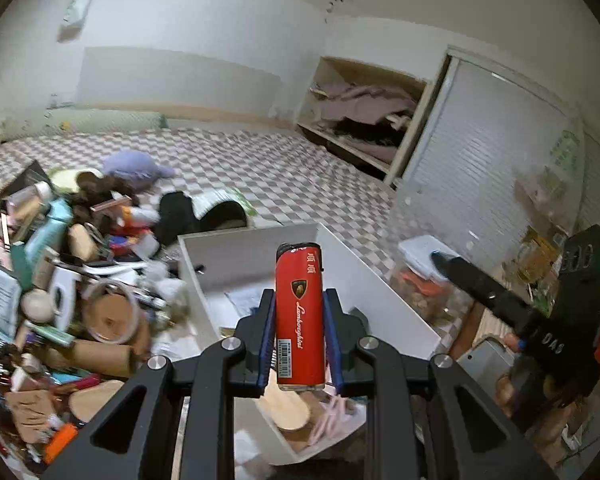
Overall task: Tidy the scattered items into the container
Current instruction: 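Carry the red Lamborghini lighter and blue lighter over the white box with both tools, then open both tools to drop the two lighters into the box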
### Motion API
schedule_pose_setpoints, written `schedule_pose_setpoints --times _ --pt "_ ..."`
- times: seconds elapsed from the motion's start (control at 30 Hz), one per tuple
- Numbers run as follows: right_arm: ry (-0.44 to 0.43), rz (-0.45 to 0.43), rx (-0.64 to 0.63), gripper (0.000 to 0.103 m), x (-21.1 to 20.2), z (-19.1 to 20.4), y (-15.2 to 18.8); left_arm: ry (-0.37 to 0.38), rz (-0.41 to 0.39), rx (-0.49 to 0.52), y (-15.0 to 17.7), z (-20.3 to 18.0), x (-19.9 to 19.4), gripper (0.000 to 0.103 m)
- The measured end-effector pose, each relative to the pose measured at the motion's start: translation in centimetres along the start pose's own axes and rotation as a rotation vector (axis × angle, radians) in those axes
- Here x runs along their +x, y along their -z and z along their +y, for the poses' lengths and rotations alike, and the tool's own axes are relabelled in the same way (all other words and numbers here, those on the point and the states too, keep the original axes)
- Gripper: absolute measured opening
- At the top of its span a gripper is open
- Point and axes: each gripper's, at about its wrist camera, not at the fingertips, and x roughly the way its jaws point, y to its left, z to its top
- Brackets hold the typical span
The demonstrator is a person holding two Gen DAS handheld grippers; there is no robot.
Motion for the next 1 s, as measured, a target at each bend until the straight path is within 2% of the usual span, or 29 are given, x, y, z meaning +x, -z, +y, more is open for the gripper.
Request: schedule_pose_setpoints --times 0.4,1.0 --pt "0.046 0.128 0.049 0.080 2.7 -3.6 3.3 0.001 0.121 0.009 2.6 -1.7 5.2 0.023" --pt "0.066 0.198 0.032 0.080 4.5 -4.6 4.9 -0.015 0.219 -0.014 5.0 -1.4 8.7 0.024"
